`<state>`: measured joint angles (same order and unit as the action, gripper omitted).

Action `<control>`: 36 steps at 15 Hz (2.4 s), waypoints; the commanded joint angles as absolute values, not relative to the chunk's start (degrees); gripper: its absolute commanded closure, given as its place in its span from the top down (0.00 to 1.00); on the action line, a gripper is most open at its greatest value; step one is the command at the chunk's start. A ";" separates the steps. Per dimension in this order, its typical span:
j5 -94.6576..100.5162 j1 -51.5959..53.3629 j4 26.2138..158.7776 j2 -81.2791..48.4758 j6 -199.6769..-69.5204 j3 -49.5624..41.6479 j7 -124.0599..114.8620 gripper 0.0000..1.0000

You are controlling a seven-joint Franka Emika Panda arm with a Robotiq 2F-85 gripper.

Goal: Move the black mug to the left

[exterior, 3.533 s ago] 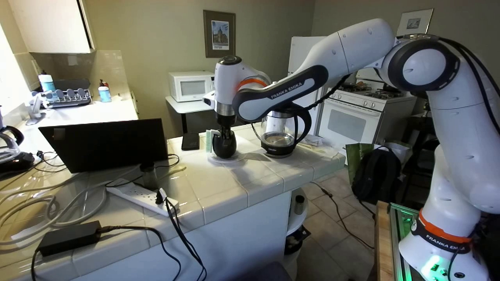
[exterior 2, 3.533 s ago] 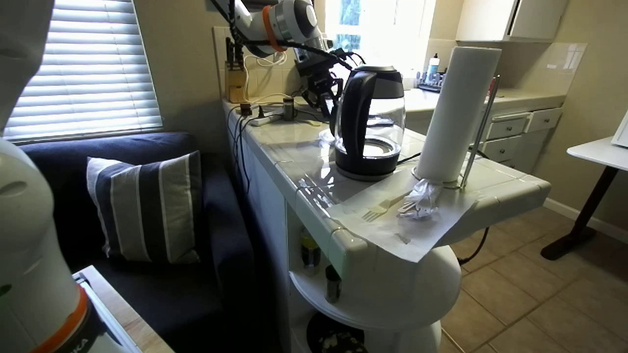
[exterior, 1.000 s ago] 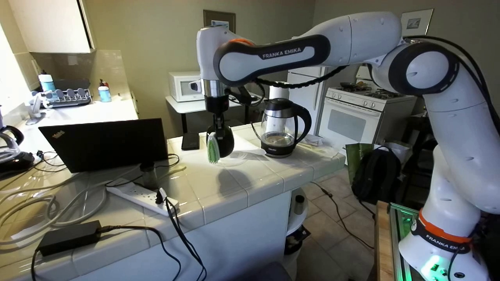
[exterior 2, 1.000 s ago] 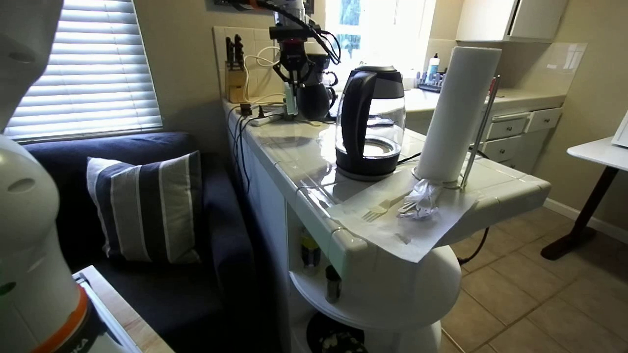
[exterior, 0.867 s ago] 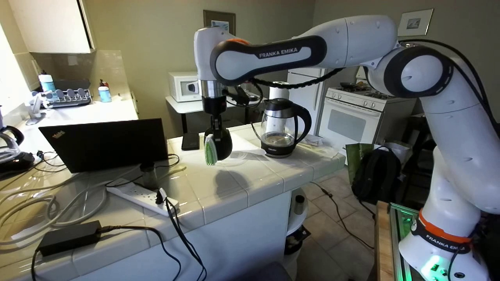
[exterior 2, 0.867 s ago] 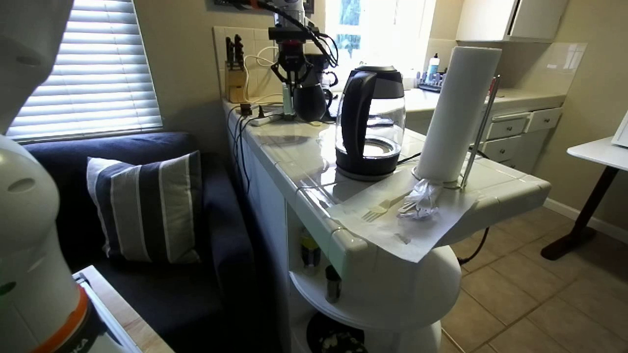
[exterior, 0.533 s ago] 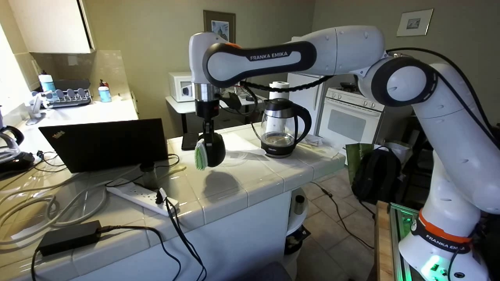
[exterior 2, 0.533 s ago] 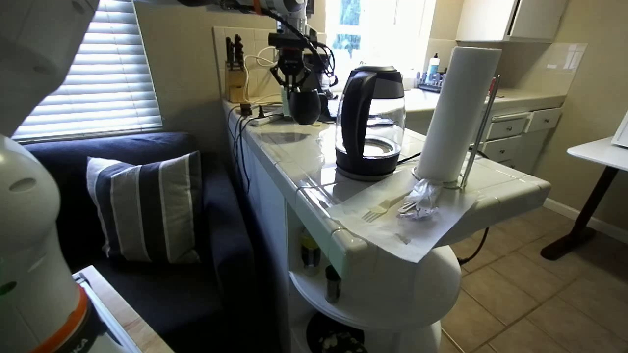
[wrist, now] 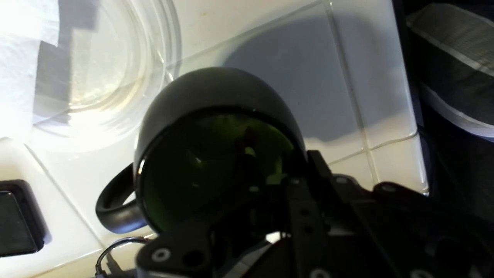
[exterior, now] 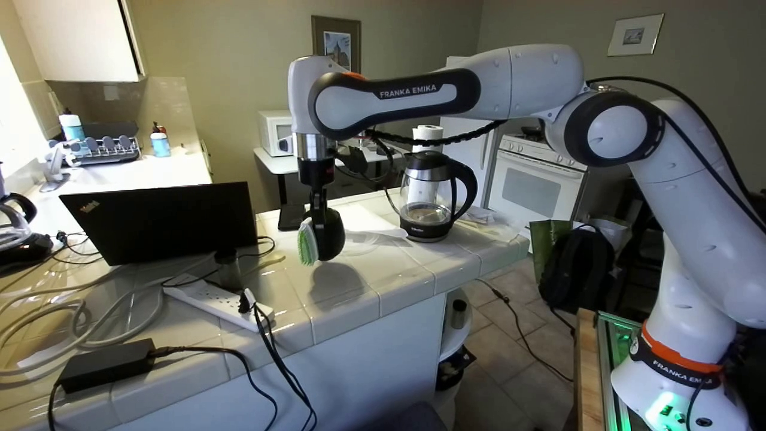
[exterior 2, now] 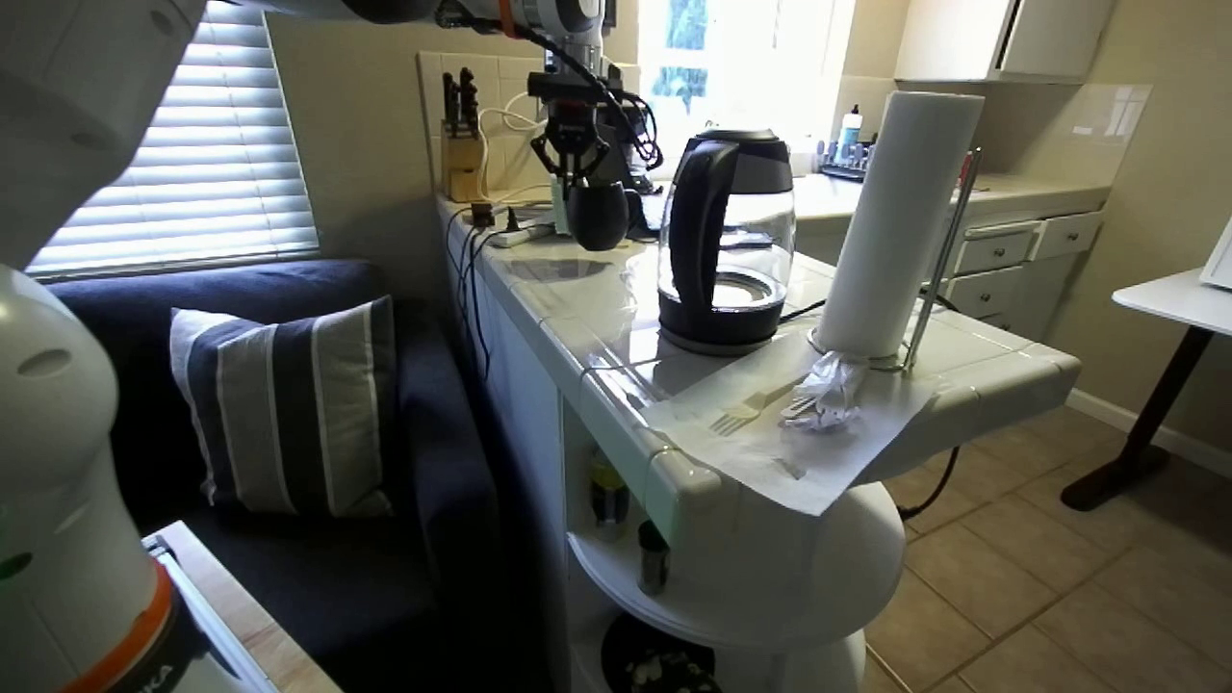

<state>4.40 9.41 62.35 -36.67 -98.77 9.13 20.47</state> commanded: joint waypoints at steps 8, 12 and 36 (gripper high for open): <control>1.71 9.77 57.85 -40.55 -98.74 10.60 19.70 0.02; 0.76 9.76 55.39 -42.25 -100.06 11.66 19.69 0.02; 0.86 9.69 45.03 -49.90 -99.90 11.44 12.11 0.02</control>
<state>0.83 9.50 49.16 -47.89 -101.78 12.02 13.99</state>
